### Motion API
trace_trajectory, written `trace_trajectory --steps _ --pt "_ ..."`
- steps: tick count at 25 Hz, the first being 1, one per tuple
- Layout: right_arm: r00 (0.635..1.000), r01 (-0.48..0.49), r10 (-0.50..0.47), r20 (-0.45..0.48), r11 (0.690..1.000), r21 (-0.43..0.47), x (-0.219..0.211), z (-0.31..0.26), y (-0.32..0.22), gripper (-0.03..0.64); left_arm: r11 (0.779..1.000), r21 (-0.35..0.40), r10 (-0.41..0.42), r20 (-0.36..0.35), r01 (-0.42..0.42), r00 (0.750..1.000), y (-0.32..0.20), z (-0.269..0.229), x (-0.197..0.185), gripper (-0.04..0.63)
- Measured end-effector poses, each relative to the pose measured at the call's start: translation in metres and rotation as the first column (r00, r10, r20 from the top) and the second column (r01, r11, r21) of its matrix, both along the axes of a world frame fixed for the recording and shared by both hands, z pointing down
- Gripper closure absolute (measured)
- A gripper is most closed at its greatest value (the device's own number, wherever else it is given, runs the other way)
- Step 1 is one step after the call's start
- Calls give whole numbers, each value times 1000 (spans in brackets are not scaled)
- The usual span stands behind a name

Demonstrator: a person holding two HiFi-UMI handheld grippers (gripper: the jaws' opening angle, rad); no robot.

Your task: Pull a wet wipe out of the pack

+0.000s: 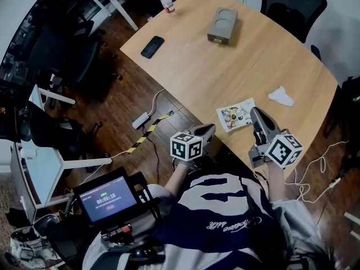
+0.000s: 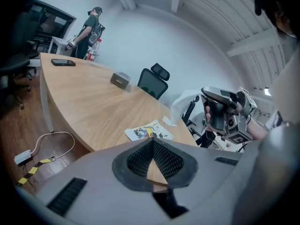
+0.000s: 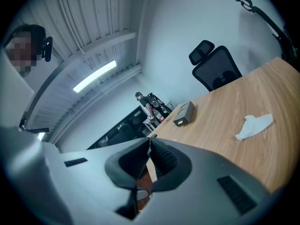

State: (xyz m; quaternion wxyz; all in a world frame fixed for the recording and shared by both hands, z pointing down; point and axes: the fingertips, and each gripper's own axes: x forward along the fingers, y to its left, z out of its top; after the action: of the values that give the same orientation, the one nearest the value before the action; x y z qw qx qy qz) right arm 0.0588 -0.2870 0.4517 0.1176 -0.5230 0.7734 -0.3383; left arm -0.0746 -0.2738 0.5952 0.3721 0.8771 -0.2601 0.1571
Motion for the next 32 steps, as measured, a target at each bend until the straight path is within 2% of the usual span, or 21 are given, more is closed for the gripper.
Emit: trace_trajectory --steps 4,9,15,19,22,28,32 --pt "1000 -17 17 -6 999 30 -13 -26 29 614 999 20 -36 -42 37 998 30 -26 -29 592" --pt "999 -36 36 -8 999 32 -29 -19 47 614 994 47 -99 -70 103 993 44 -26 -64 592" --pt "999 -26 26 -34 999 -25 -47 -2 77 614 983 -22 -183 -69 182 981 73 -3 -103 592" --pt "998 -26 22 -61 998 -63 -44 3 88 614 978 -62 -204 -70 200 977 84 7 -109 592" --pt "997 -15 10 -71 997 -70 -42 6 94 614 976 -64 -213 -82 208 974 93 7 -107 592" --pt "997 40 -42 -66 999 -30 -45 -1 106 614 969 -27 -249 -116 247 962 111 -10 -99 592" --pt "991 87 -86 -103 996 6 -37 -12 112 614 954 26 -291 -162 299 943 108 -40 -87 592"
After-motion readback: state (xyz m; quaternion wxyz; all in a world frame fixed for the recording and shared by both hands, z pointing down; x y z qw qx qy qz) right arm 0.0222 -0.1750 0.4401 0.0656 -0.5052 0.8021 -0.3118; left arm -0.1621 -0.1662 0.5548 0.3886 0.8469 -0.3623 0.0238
